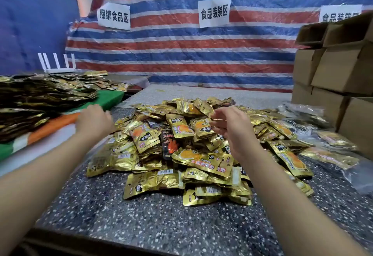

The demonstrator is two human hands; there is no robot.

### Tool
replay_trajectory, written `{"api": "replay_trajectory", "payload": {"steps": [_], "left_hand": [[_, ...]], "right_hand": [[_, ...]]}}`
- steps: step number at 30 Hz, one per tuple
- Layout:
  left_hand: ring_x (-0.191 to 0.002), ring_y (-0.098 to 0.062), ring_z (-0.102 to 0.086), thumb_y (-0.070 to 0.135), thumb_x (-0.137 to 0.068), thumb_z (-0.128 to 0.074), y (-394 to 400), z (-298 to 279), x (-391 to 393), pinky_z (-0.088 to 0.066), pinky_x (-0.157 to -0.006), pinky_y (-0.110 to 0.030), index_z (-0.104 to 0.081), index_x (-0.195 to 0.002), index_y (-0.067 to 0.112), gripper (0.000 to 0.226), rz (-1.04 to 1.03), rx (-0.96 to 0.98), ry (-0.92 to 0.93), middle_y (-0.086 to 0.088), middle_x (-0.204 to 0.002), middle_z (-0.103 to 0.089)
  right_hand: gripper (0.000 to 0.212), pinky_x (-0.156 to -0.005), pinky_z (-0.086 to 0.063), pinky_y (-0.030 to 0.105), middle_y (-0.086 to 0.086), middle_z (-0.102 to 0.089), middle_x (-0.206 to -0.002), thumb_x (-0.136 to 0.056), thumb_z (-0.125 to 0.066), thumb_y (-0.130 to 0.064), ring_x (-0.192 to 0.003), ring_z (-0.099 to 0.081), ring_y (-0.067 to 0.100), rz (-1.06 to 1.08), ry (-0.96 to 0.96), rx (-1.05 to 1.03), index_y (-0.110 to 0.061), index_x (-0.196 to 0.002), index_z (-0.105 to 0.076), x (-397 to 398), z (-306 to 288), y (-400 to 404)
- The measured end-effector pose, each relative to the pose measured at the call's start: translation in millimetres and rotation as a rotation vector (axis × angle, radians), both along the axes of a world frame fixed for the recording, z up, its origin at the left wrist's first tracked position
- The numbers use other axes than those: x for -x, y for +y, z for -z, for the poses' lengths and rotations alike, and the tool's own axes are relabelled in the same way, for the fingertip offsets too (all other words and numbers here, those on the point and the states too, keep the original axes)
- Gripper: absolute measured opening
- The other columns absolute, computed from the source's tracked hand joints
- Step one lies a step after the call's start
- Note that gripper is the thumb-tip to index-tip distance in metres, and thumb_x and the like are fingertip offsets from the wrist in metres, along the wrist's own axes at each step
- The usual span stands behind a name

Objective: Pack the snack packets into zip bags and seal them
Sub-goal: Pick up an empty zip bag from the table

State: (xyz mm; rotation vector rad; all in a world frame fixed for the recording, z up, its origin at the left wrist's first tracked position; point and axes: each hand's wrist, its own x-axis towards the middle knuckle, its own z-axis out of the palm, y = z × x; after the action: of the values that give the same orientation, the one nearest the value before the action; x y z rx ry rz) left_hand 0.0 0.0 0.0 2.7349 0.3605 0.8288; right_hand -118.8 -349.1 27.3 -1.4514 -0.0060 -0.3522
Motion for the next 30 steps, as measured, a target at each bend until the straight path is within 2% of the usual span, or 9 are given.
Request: {"api": "replay_trajectory", "payload": {"steps": [3, 7, 9, 12, 15, 18, 21, 24, 30], "left_hand": [[-0.118, -0.046, -0.052, 0.026, -0.099, -0.039, 30, 10, -11, -0.046, -0.094, -0.046, -0.052, -0.123, -0.009, 0.044, -0.147, 0.044, 0.153, -0.031, -0.127, -0.054], [-0.135, -0.042, -0.038, 0.039, -0.103, -0.036, 39, 25, -15, -0.037, -0.108, -0.046, -0.030, -0.145, -0.009, 0.064, -0.240, 0.149, 0.311, -0.028, -0.148, -0.036], [-0.131, -0.043, -0.042, 0.030, -0.102, -0.040, 43, 32, -19, -0.039, -0.107, -0.048, -0.040, -0.142, -0.006, 0.054, -0.209, 0.135, 0.361, -0.027, -0.144, -0.043], [-0.114, -0.043, -0.057, 0.017, -0.095, -0.049, 50, 41, -16, -0.048, -0.096, -0.048, -0.062, -0.122, -0.002, 0.036, -0.160, 0.030, 0.370, -0.025, -0.121, -0.061], [-0.116, -0.031, -0.060, 0.028, -0.102, -0.040, 56, 41, -11, -0.050, -0.095, -0.037, -0.060, -0.131, 0.013, 0.039, -0.105, -0.105, 0.380, -0.011, -0.125, -0.065], [-0.119, -0.029, -0.058, 0.028, -0.104, -0.036, 61, 40, -11, -0.049, -0.094, -0.034, -0.052, -0.140, 0.013, 0.042, -0.086, -0.138, 0.407, -0.009, -0.132, -0.061], [-0.108, -0.031, -0.062, 0.023, -0.102, -0.041, 61, 42, -15, -0.050, -0.079, -0.033, -0.060, -0.128, 0.006, 0.036, -0.088, -0.085, 0.353, -0.013, -0.118, -0.067], [-0.104, -0.039, -0.062, 0.016, -0.101, -0.046, 60, 45, -16, -0.049, -0.080, -0.040, -0.055, -0.125, -0.007, 0.034, -0.119, 0.089, 0.239, -0.024, -0.113, -0.065], [-0.086, -0.041, -0.061, 0.009, -0.089, -0.049, 37, 23, 3, -0.048, -0.067, -0.037, -0.059, -0.123, 0.009, 0.035, -0.096, 0.159, -0.007, -0.026, -0.105, -0.066]], "right_hand": [[0.013, -0.068, -0.056, 0.030, 0.006, -0.070, -0.087, -0.097, -0.053, -0.014, -0.077, -0.070, 0.019, 0.037, 0.011, -0.059, -0.010, -0.092, -0.065, -1, 3, -7], [0.015, -0.061, -0.055, 0.026, 0.005, -0.070, -0.083, -0.097, -0.053, -0.013, -0.070, -0.069, 0.015, 0.052, 0.026, -0.096, -0.009, -0.092, -0.066, -3, 6, -10], [0.016, -0.062, -0.055, 0.026, 0.004, -0.070, -0.082, -0.097, -0.053, -0.013, -0.069, -0.069, 0.014, 0.053, 0.038, -0.090, -0.011, -0.089, -0.066, -3, 7, -9], [0.017, -0.064, -0.055, 0.027, 0.002, -0.070, -0.081, -0.098, -0.052, -0.014, -0.070, -0.068, 0.015, 0.051, 0.054, -0.078, -0.012, -0.088, -0.066, -2, 8, -8], [0.017, -0.067, -0.054, 0.030, 0.001, -0.070, -0.078, -0.097, -0.053, -0.015, -0.070, -0.067, 0.015, 0.053, 0.064, -0.069, -0.010, -0.090, -0.067, -1, 10, -9], [0.017, -0.065, -0.053, 0.029, 0.001, -0.069, -0.078, -0.097, -0.053, -0.015, -0.066, -0.065, 0.013, 0.050, 0.074, -0.056, -0.010, -0.091, -0.067, 1, 10, -9], [0.017, -0.061, -0.051, 0.027, 0.003, -0.068, -0.078, -0.097, -0.052, -0.013, -0.063, -0.064, 0.012, 0.052, 0.078, -0.056, -0.009, -0.090, -0.067, 3, 9, -8], [0.018, -0.061, -0.051, 0.027, 0.004, -0.067, -0.081, -0.098, -0.051, -0.013, -0.066, -0.063, 0.014, 0.056, 0.079, -0.047, -0.009, -0.090, -0.067, 6, 9, -7], [0.018, -0.061, -0.052, 0.027, 0.003, -0.068, -0.079, -0.098, -0.051, -0.013, -0.066, -0.063, 0.015, 0.053, 0.083, -0.047, -0.010, -0.090, -0.067, 9, 8, -7]]}}
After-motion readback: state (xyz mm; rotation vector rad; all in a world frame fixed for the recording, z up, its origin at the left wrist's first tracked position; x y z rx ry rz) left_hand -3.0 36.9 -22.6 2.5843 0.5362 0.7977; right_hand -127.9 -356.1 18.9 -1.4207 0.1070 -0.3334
